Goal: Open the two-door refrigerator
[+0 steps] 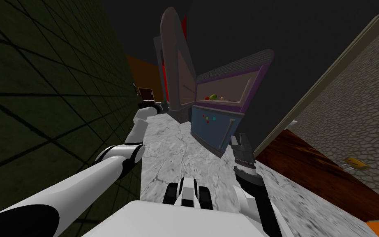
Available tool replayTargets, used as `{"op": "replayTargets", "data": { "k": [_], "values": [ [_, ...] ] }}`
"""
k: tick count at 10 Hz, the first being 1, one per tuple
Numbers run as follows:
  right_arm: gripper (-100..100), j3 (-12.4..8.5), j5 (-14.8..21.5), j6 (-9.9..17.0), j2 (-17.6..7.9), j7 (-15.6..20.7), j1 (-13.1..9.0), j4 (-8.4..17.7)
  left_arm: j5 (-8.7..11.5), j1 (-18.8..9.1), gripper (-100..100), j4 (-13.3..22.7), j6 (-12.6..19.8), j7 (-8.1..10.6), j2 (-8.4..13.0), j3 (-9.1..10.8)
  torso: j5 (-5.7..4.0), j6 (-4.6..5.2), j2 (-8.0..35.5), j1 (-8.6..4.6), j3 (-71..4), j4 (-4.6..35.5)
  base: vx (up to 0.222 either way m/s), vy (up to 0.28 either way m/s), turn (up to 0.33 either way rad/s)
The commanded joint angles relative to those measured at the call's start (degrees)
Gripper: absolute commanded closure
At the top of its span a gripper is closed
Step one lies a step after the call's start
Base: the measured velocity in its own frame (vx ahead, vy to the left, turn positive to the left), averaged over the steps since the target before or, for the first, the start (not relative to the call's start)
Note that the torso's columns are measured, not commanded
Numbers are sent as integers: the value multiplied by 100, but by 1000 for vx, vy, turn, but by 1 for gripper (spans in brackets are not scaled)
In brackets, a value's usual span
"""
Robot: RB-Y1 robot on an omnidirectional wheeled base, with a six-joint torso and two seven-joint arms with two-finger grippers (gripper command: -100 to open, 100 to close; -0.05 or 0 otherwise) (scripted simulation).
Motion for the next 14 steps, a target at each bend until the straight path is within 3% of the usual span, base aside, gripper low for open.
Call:
{"op": "replayTargets", "data": {
  "k": [1, 2, 5, 6, 10, 11, 12, 14],
  "values": [
    [0, 0, 0, 0, 0, 0, -1, 0, 141, -40, 100, -150, 19, -31, -34, -38, -6, 15, 6, -6, 2, -3, 49, 272, -61],
    [0, 1, 0, 0, 0, 0, -1, 0, 278, -25, 100, -239, 64, -76, -56, -78, -7, 5, 8, -16, 5, 2, 34, 278, -86],
    [0, 0, 0, 0, -1, 0, 0, 0, 414, -10, 100, -328, 108, -120, -79, -118, -1, 3, 10, 27, 6, 17, 71, 206, 16],
    [0, 2, 0, 0, 3, 0, 0, 0, 424, -141, -100, -330, 366, 2, 24, -55, -7, -21, 36, -52, 27, 3, 43, 3, 109],
    [0, 3, 0, 0, 3, 0, -1, -1, 579, -377, -100, -431, 772, 165, 239, 87, 18, -32, 41, 44, 30, 14, 34, -12, 45],
    [0, 2, 0, 0, 3, 0, -1, -1, 543, -286, -100, -406, 790, 159, 203, 50, 9, -22, 52, 34, 36, 28, 21, 4, 22],
    [0, 3, 0, 0, 3, 0, -2, -1, 542, -290, 0, -396, 815, 167, 210, 53, 13, -23, 58, 27, 42, 11, 6, 5, 5],
    [0, 3, 0, 0, 3, 0, -2, -1, 539, -268, 0, -382, 828, 165, 206, 45, 24, -36, 49, 40, 37, -1, 0, 0, 0]
  ]
}}
